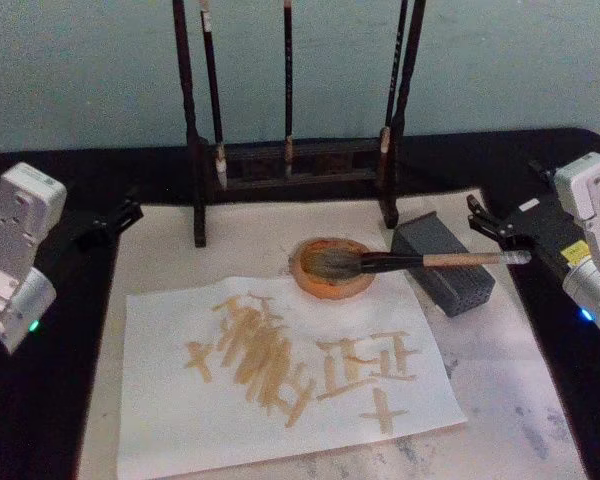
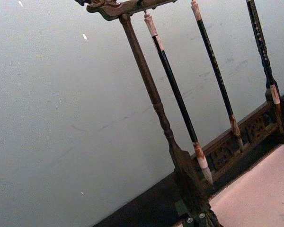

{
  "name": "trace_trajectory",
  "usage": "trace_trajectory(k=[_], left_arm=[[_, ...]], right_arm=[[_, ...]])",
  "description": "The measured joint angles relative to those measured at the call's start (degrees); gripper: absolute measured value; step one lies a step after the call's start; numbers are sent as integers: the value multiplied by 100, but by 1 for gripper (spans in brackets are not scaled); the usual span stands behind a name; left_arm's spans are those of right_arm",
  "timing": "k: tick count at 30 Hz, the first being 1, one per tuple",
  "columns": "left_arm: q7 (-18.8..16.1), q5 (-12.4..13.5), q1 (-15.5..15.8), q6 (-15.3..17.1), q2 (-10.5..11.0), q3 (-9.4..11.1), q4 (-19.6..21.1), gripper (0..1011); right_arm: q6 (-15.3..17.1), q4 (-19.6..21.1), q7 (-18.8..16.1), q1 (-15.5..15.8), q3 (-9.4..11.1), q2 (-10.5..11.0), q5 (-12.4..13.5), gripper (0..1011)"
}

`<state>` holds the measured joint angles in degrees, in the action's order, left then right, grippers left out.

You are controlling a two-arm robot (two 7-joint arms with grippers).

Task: Pick up the brush from the inkstone, write on the paper, then place the brush back to its original position.

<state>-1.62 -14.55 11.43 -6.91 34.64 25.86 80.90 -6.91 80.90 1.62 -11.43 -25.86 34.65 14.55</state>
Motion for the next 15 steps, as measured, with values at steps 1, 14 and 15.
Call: trace_trajectory(k=[1,14,15], left_arm=[[0,0,0,0,0,0,0,1002],[0,0,0,0,0,0,0,1002],[0,0,0,0,0,0,0,1002]], right_arm=[[0,0,0,0,0,0,0,1008],[0,0,0,0,0,0,0,1008],[0,0,0,0,0,0,0,1008]])
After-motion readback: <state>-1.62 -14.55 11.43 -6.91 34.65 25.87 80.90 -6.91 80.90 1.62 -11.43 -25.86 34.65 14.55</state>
